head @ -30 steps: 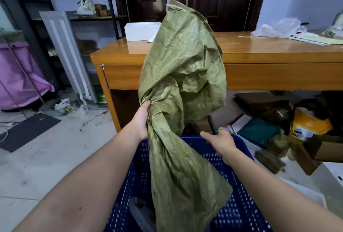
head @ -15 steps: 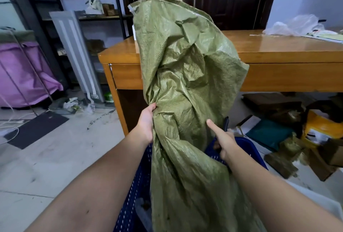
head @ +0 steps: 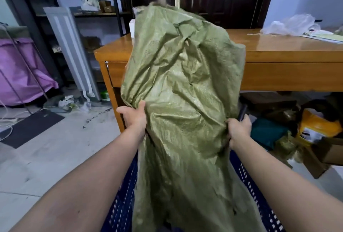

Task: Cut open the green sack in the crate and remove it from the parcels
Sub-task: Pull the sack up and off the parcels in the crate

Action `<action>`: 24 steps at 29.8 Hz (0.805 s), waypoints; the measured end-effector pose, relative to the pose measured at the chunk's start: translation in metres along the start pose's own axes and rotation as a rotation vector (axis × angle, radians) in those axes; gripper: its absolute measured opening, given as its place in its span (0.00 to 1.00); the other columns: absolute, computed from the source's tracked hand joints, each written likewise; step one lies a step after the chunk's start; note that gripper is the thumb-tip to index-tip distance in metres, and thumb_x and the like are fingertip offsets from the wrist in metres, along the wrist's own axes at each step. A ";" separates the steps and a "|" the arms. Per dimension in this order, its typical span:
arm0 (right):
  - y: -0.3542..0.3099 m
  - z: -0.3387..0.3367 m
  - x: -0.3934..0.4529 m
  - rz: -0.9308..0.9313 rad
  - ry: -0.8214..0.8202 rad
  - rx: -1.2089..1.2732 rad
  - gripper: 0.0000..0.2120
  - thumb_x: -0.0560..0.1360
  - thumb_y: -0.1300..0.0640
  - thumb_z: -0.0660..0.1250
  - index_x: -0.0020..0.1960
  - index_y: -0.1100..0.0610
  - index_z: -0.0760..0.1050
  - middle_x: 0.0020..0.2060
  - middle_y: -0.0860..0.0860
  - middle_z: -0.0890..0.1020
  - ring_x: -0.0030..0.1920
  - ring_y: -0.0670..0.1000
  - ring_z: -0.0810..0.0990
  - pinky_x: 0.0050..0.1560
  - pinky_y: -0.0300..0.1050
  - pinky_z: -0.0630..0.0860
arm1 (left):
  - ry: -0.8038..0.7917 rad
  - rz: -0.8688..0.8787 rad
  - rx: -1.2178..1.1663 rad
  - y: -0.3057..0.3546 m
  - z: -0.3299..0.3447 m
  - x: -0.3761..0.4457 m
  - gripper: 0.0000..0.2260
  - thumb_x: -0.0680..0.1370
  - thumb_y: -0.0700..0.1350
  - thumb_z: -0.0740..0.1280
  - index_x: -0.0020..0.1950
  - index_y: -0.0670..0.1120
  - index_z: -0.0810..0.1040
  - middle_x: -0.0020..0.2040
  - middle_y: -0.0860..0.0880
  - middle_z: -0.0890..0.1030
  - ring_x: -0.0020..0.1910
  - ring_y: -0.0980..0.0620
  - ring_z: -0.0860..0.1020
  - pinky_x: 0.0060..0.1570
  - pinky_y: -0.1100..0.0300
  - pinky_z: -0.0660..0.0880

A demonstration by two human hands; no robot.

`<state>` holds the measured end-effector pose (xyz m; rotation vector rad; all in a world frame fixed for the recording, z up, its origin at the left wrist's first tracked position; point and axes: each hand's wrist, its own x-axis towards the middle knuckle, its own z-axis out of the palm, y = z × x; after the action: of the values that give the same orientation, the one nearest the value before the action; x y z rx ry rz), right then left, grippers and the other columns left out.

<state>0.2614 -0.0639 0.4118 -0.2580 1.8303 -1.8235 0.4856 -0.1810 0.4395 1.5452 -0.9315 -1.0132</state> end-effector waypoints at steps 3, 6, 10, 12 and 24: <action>-0.016 -0.006 0.004 -0.079 0.019 0.023 0.09 0.77 0.64 0.61 0.54 0.57 0.77 0.46 0.56 0.76 0.37 0.51 0.72 0.41 0.45 0.69 | 0.093 0.101 0.113 0.004 -0.001 -0.002 0.16 0.81 0.48 0.62 0.61 0.42 0.60 0.53 0.44 0.73 0.50 0.41 0.76 0.48 0.49 0.70; -0.034 -0.012 0.002 -0.116 -0.134 -0.033 0.12 0.74 0.64 0.68 0.55 0.52 0.79 0.46 0.52 0.79 0.35 0.48 0.72 0.35 0.41 0.70 | 0.102 0.191 0.139 0.009 -0.001 -0.006 0.08 0.83 0.47 0.57 0.55 0.46 0.58 0.42 0.48 0.70 0.38 0.46 0.70 0.41 0.52 0.64; -0.045 -0.020 0.001 -0.230 -0.279 -0.298 0.23 0.69 0.67 0.71 0.61 0.52 0.77 0.52 0.52 0.81 0.48 0.54 0.80 0.53 0.51 0.80 | 0.051 0.179 0.148 0.014 -0.003 -0.002 0.03 0.82 0.45 0.53 0.52 0.47 0.62 0.37 0.50 0.68 0.38 0.45 0.71 0.40 0.53 0.65; -0.048 -0.025 0.000 -0.285 -0.314 -0.448 0.28 0.64 0.64 0.72 0.63 0.52 0.77 0.55 0.54 0.81 0.49 0.56 0.82 0.54 0.56 0.80 | -0.007 0.195 0.130 0.015 -0.008 0.000 0.02 0.82 0.43 0.54 0.52 0.46 0.64 0.37 0.50 0.69 0.35 0.47 0.70 0.38 0.55 0.65; -0.082 -0.061 0.005 -0.461 -0.112 -0.948 0.09 0.74 0.54 0.68 0.48 0.60 0.79 0.40 0.56 0.81 0.41 0.60 0.80 0.36 0.46 0.74 | -0.106 0.589 0.360 0.033 -0.033 -0.006 0.13 0.82 0.40 0.53 0.61 0.53 0.71 0.55 0.49 0.76 0.50 0.44 0.74 0.48 0.53 0.69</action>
<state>0.2078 -0.0185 0.4866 -1.1681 2.5666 -0.9909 0.5125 -0.1697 0.4766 1.3730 -1.5936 -0.5234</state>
